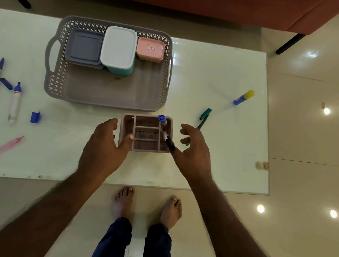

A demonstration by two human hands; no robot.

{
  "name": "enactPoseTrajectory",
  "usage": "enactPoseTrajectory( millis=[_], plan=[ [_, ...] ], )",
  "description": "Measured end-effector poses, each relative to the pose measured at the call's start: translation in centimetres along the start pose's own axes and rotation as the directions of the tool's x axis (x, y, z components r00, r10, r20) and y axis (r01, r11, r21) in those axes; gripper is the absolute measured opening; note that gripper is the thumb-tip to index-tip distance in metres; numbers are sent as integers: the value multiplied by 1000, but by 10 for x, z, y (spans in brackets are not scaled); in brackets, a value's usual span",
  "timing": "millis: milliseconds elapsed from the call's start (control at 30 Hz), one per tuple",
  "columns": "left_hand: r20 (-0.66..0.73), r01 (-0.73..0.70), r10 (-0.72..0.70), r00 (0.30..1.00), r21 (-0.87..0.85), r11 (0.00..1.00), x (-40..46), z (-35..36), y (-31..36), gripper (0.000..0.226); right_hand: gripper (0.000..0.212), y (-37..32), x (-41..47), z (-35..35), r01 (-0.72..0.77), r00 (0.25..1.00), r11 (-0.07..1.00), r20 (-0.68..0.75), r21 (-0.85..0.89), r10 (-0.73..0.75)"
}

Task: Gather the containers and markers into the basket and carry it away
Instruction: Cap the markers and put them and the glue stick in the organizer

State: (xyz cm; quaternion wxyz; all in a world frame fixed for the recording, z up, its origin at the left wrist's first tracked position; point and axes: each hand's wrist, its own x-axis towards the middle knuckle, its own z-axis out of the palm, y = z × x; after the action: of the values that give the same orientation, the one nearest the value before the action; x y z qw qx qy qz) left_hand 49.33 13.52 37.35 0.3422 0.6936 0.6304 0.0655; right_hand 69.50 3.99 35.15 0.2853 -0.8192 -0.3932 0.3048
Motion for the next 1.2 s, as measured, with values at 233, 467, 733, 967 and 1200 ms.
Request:
enactPoseTrajectory(
  millis=[233,467,733,967,1200],
  plan=[
    [7,6,-6,1000,0,1000,0,3,0,64,60,27,-8,-15,-101,994,991,42,88,98],
    [-9,-9,9,1000,2,1000,-2,4,0,64,26,31,8,-19,-195,957,975,-195,108,213],
    [-199,-53,47,979,-25,998,-9,0,10,59,57,35,66,-14,-489,871,868,-105,-87,481],
    [-211,-86,75,975,-44,995,-13,0,12,58,28,41,73,-15,-563,826,824,-46,-58,561],
    [-252,-103,79,965,-84,991,-19,-5,18,53,11,43,71,-25,-471,846,842,-135,261,515]
  ],
)
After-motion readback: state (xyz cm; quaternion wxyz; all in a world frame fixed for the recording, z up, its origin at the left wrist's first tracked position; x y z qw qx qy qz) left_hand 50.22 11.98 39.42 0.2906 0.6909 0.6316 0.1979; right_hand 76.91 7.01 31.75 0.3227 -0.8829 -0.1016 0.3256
